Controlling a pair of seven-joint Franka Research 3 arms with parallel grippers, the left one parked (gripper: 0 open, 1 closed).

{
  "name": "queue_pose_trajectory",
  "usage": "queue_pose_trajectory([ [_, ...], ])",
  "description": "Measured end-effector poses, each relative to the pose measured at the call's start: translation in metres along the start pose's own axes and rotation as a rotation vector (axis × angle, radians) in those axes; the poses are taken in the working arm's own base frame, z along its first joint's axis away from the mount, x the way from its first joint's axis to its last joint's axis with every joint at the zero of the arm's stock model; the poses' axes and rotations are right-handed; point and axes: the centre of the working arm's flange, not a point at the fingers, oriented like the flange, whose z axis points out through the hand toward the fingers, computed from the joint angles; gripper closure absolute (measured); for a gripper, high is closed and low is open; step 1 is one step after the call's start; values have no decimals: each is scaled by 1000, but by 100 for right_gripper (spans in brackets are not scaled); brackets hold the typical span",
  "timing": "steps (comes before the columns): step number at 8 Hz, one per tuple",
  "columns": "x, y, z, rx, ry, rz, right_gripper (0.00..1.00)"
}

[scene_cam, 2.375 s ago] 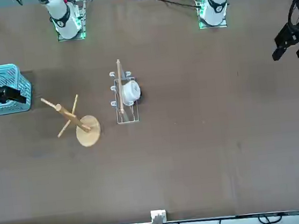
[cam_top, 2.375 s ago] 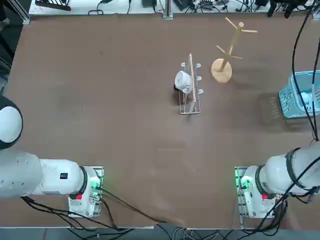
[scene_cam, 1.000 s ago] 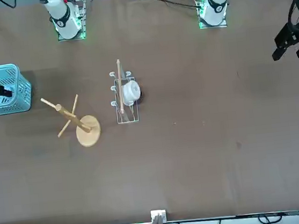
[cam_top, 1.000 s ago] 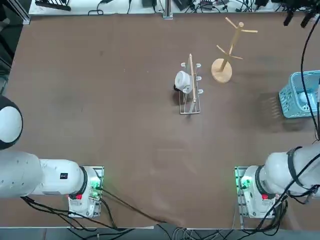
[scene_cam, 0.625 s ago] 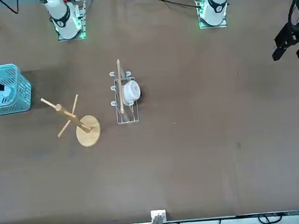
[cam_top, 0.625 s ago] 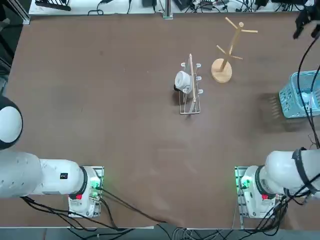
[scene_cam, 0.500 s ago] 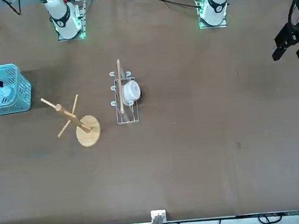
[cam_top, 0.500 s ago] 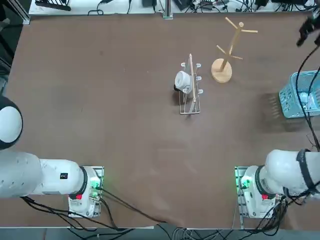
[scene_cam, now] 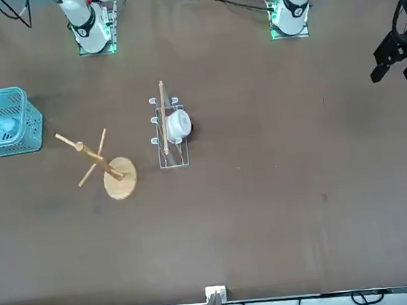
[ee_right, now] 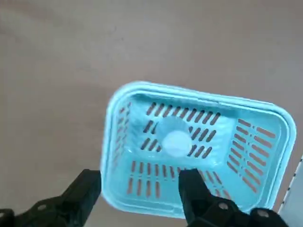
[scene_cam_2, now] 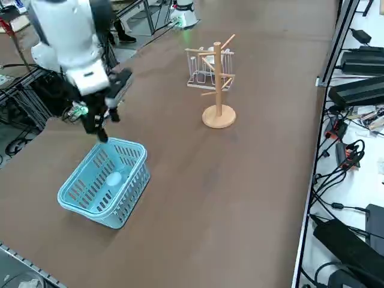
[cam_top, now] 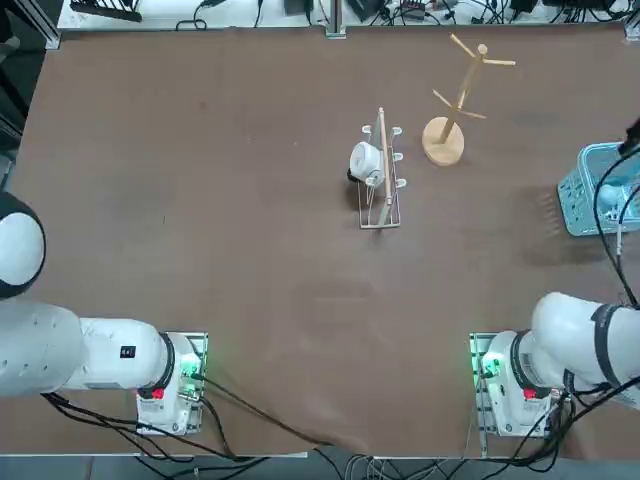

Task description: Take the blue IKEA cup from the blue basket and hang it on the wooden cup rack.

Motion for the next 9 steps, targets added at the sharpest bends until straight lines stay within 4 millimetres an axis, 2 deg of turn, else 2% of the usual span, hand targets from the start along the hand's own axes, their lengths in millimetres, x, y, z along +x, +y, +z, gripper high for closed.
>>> queue_pose_trajectory([
  [3, -8, 15, 42, 34, 7, -13, 0],
  [6, -9, 38, 87, 30, 26, -33, 0],
  [9, -4, 43, 104, 10, 33, -54, 0],
])
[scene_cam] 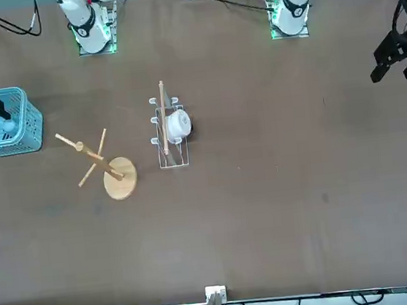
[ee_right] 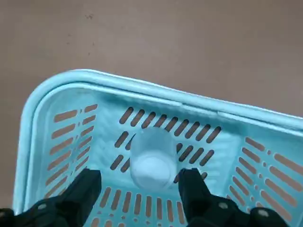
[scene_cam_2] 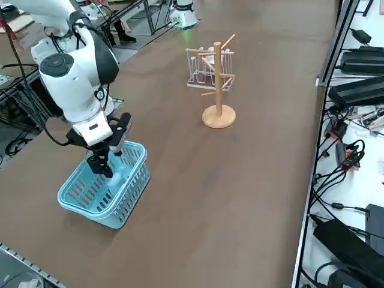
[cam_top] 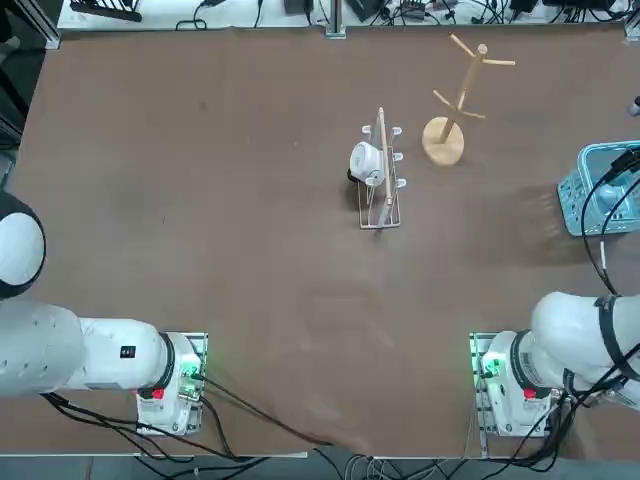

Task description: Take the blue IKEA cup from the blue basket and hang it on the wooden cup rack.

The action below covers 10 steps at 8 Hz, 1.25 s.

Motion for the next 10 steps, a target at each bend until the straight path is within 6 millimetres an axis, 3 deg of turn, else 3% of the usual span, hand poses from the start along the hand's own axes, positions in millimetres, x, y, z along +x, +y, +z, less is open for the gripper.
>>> queue_pose_trajectory([
  [10, 4, 4, 54, 38, -20, -6, 0],
])
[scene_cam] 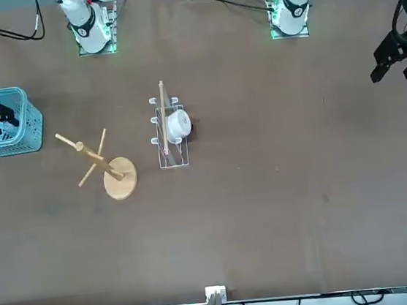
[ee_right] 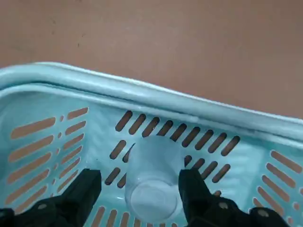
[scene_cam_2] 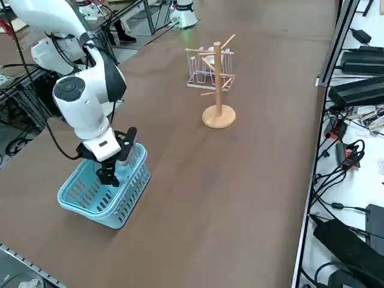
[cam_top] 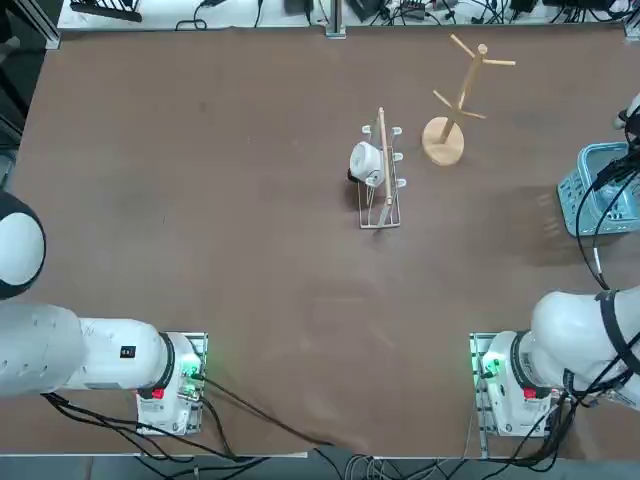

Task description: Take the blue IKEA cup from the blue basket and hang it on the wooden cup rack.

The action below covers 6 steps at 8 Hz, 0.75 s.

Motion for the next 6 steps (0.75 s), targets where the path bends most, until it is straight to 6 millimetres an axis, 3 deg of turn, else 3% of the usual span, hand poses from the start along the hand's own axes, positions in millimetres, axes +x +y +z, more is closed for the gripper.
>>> queue_pose_trajectory([
  [6, -3, 6, 15, 2, -9, 9, 0],
])
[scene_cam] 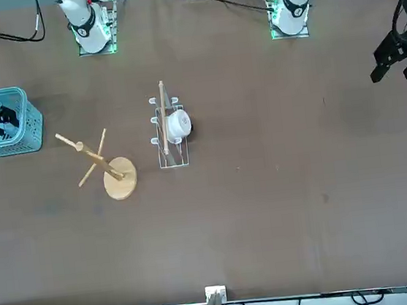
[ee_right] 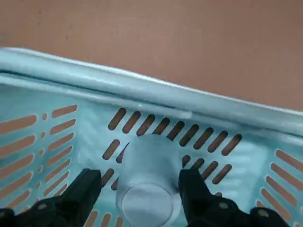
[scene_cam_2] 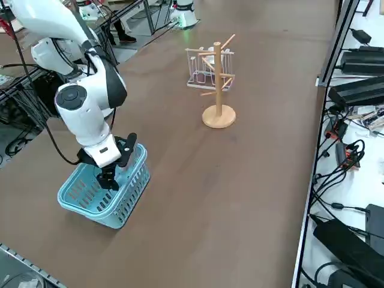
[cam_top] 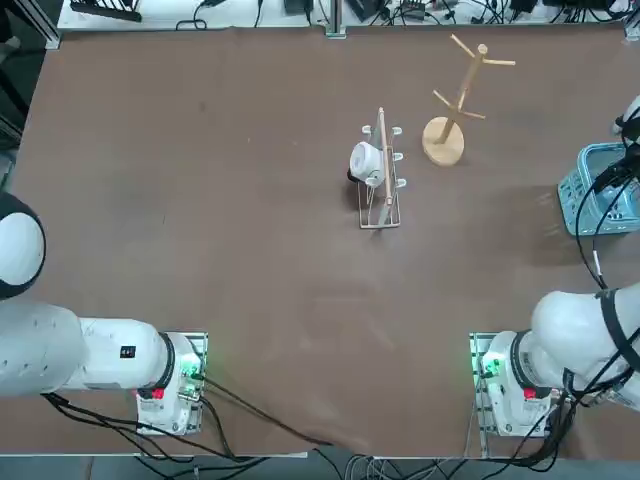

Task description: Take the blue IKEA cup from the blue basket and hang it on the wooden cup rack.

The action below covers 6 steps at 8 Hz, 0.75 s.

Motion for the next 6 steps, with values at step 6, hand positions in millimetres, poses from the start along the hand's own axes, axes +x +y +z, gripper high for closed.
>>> queue_pose_trajectory([
  [6, -4, 3, 8, 9, -10, 7, 0],
])
